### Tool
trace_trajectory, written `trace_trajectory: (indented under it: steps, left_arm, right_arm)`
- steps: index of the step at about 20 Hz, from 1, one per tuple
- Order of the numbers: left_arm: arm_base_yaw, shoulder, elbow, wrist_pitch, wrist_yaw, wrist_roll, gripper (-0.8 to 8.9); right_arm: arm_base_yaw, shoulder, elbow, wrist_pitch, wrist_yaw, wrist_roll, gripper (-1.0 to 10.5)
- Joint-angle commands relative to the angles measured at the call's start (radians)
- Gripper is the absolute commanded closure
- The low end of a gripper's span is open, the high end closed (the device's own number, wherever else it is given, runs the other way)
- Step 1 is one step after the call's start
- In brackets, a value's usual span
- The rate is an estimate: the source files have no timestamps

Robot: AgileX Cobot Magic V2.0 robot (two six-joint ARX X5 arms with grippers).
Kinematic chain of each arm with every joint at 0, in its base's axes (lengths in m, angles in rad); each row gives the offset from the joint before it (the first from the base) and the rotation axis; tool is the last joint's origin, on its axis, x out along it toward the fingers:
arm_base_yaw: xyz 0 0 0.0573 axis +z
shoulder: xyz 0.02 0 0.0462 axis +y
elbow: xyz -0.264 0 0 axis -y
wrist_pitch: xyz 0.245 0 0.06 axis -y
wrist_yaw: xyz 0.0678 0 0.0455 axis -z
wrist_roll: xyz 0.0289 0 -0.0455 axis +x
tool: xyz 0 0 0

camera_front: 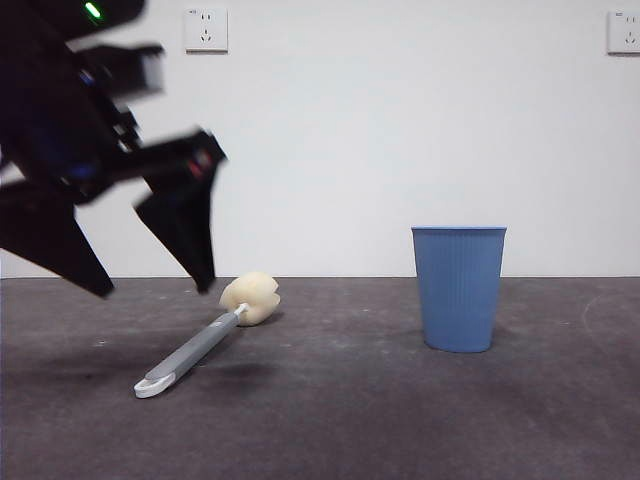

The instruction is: Pick up the cup brush,pick up the cup,insert the brush into the cup,clean the cup,put the cup brush back,put the cup back to the fixed position on the table

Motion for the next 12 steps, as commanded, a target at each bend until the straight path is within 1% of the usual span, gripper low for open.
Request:
trace_trajectory:
  steps: [1,4,6,10,11,12]
  left_arm:
    - [-0.014,0.093,0.036,0.013,-0.035,-0.017,2.84]
    - [-0.02,0.191,0.084,0.023,-0.056,-0.018,2.84]
    - [-0.02,0.241,0.106,0.032,-0.056,-0.043,2.84]
    - [-0.021,0.287,0.107,0.043,-0.084,-0.064,2.9]
    - [-0.022,0.287,0.107,0.04,-0.092,-0.064,3.34]
    - [-0.025,0.287,0.107,0.039,-0.104,-0.064,4.19]
  right_arm:
    - [0.003,-0.001,0.003,0.005,-0.001,0.009,3.2]
    - [0.003,-0.001,0.003,0.005,-0.002,0.013,3.2]
    - [0.003,-0.001,0.003,0.005,-0.002,0.013,3.2]
    - [0.003,-0.001,0.003,0.006,-0.002,0.013,3.2]
    - [0.003,-0.001,0.003,0.006,-0.002,0.013,3.2]
    - [0.003,-0.001,0.003,0.006,-0.001,0.013,3.2]
